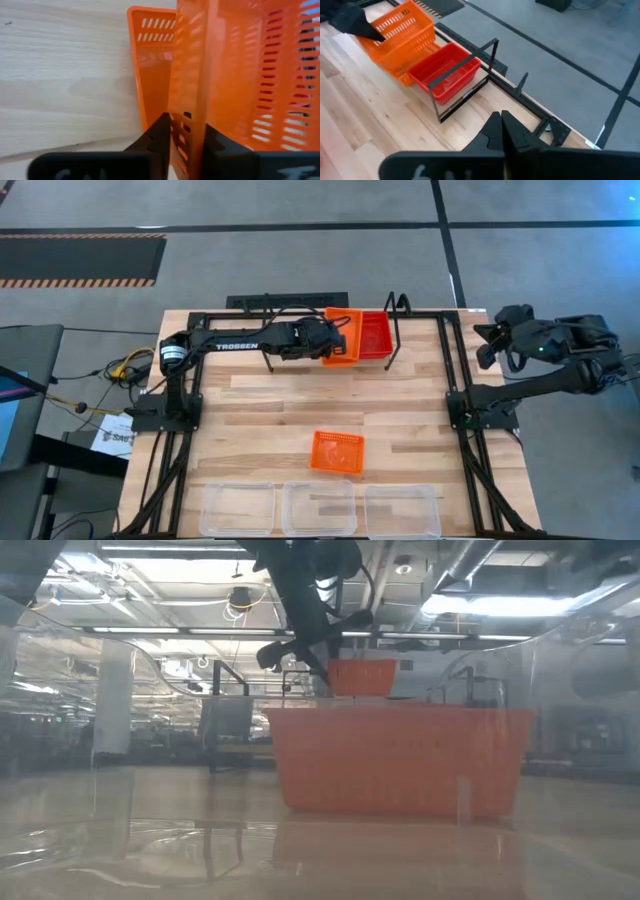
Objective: Stack baskets on shelf by color
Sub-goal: Stack the left orange bin on top of the orange bin on the shelf, then stack the orange bin on top of the orange bins on the shelf
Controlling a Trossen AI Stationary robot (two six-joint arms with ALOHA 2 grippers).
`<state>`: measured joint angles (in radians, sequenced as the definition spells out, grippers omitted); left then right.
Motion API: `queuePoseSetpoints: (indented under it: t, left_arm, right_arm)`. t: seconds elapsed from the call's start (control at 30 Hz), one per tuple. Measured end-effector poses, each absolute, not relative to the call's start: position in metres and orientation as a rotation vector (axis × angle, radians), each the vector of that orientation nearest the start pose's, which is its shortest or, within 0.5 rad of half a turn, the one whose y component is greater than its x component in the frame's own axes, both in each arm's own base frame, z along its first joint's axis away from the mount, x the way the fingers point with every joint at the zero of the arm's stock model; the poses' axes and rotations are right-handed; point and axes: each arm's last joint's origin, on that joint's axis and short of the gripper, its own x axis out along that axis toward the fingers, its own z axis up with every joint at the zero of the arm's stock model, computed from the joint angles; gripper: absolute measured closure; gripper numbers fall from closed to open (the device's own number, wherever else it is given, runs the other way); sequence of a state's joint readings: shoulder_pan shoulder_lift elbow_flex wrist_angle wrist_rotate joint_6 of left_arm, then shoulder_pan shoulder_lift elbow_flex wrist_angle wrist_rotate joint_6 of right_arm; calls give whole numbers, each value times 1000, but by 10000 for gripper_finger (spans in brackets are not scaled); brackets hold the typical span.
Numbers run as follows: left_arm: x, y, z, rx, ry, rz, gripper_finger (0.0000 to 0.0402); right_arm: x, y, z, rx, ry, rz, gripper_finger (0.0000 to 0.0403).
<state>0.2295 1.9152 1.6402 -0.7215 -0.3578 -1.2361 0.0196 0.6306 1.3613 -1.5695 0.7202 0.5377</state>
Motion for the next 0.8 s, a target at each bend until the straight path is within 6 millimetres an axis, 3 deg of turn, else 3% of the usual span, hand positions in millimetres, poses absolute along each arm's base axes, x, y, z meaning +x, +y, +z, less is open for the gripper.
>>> queuePoseSetpoints:
  t: [0.33,0.8]
  left_arm:
    - [401,105,265,-1043,499,1083,309]
    - [404,97,266,-1011,511,1046,342]
  right_arm:
    - [8,-19,401,174,599,-829,402]
    - [8,-19,400,174,603,-821,402]
